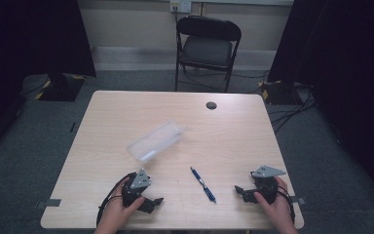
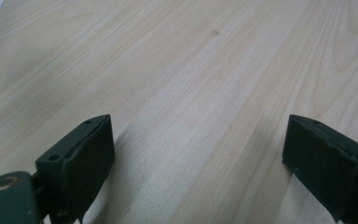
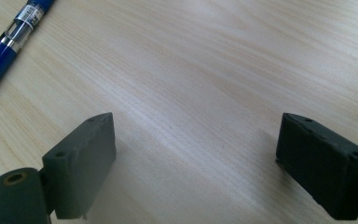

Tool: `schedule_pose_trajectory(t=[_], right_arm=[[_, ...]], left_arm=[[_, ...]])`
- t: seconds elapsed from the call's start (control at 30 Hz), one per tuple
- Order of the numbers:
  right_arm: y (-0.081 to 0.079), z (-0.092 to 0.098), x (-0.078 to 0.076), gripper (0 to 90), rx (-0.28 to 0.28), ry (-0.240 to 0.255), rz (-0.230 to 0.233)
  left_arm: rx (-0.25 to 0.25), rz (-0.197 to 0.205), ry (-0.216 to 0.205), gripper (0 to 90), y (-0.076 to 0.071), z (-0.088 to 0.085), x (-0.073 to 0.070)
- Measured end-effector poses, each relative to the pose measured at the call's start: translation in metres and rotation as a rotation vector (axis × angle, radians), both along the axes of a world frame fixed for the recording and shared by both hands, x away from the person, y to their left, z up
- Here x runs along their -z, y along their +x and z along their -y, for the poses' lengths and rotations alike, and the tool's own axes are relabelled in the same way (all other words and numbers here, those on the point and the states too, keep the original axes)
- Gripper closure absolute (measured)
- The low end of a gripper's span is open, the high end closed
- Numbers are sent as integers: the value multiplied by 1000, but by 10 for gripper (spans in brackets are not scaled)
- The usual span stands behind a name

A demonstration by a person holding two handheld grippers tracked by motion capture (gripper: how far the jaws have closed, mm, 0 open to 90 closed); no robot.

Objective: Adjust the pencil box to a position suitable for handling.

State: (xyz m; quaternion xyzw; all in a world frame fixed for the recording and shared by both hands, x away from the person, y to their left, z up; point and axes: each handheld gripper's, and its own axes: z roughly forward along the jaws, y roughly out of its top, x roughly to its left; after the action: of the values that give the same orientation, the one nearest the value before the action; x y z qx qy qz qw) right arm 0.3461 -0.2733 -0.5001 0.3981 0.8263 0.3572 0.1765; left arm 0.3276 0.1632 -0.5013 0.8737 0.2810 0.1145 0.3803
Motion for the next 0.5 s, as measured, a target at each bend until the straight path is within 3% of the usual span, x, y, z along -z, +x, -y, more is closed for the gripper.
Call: schedule_pose_trajectory(t=[0.4, 0.43, 0.47, 0.5], right_arm=[[0, 0, 0, 108, -2, -1, 1], [0, 0, 0, 108, -3, -1, 1], [0, 0, 0, 107, -4, -1, 1], [0, 0, 0, 107, -4, -1, 1]], left_arm=[[-4, 0, 14, 75, -1, -2, -1], [-20, -14, 4, 80, -2, -3, -2], [-55, -28, 16, 153, -3, -4, -6], [-55, -28, 16, 192, -3, -4, -6]])
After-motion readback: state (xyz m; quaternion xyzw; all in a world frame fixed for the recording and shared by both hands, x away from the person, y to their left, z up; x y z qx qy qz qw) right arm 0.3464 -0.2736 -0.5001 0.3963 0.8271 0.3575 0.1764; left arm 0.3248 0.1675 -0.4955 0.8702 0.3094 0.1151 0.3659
